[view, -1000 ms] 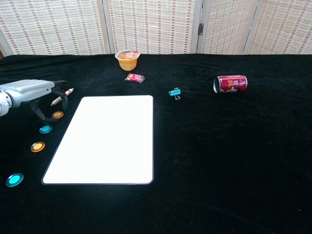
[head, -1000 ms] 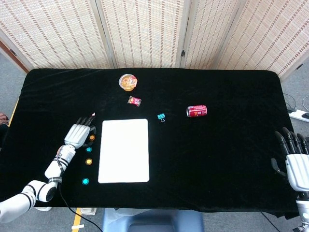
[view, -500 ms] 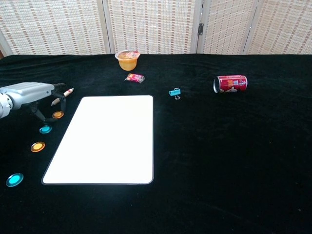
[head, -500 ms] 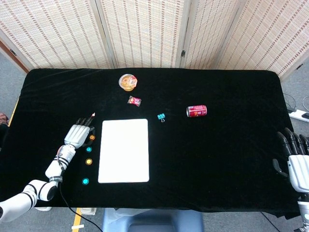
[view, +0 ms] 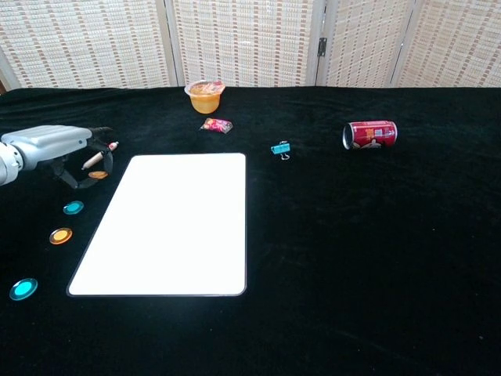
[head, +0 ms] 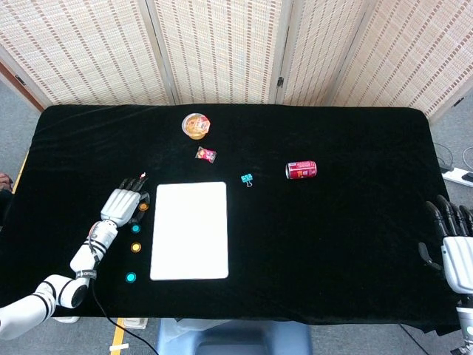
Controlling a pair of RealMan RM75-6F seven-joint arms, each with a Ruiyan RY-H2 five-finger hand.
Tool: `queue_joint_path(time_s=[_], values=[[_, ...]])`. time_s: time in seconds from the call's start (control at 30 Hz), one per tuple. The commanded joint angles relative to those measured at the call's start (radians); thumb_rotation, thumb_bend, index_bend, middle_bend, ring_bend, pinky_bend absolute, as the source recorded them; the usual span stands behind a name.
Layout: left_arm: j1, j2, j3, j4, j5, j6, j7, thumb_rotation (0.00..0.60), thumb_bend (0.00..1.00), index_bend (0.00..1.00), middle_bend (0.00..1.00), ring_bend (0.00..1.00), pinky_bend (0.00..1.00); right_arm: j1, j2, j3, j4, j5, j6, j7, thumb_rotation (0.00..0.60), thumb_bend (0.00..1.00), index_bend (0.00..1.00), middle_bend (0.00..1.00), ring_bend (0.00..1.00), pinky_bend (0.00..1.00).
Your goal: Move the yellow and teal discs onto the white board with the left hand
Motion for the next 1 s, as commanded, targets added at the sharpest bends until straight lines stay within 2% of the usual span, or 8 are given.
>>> queue_joint_path(time_s=[0.03, 0.33, 0.7, 0.77, 0.9, 1.0], values=[[-0.003, 0.015, -0.007, -0.037, 0.014, 0.029, 0.001, 0.600, 0.52, 0.53, 0.04, 0.00, 0.00, -0.001, 0.000, 0.000, 0.000, 0.001, 0.001, 0.001, 0.600, 0.46, 0.00, 0.00, 0.02, 0.00], [-0.016, 0.019, 0.019, -0.125, 0.074, 0.075, 0.059, 0.600, 0.52, 0.53, 0.04, 0.00, 0.00, -0.008, 0.000, -0.001, 0.004, 0.002, 0.008, 0.009, 0.600, 0.46, 0.00, 0.00, 0.02, 0.00], [-0.026, -0.008, 0.032, -0.118, 0.067, 0.066, 0.118, 0.600, 0.52, 0.51, 0.04, 0.00, 0.00, -0.015, -0.001, -0.003, 0.007, 0.001, 0.014, 0.015, 0.600, 0.46, 0.00, 0.00, 0.02, 0.00], [-0.025, -0.002, 0.036, -0.119, 0.057, 0.055, 0.131, 0.600, 0.52, 0.46, 0.03, 0.00, 0.00, -0.015, -0.001, -0.003, 0.006, 0.001, 0.014, 0.015, 0.600, 0.46, 0.00, 0.00, 0.02, 0.00], [-0.016, 0.027, 0.037, -0.154, 0.022, 0.035, 0.156, 0.600, 0.52, 0.23, 0.00, 0.00, 0.00, -0.014, -0.002, -0.002, 0.004, -0.003, 0.016, 0.014, 0.600, 0.46, 0.00, 0.00, 0.02, 0.00], [-0.001, 0.051, 0.039, -0.181, 0.019, 0.054, 0.154, 0.600, 0.52, 0.22, 0.00, 0.00, 0.00, -0.014, -0.001, -0.001, 0.001, -0.006, 0.018, 0.012, 0.600, 0.46, 0.00, 0.00, 0.02, 0.00]])
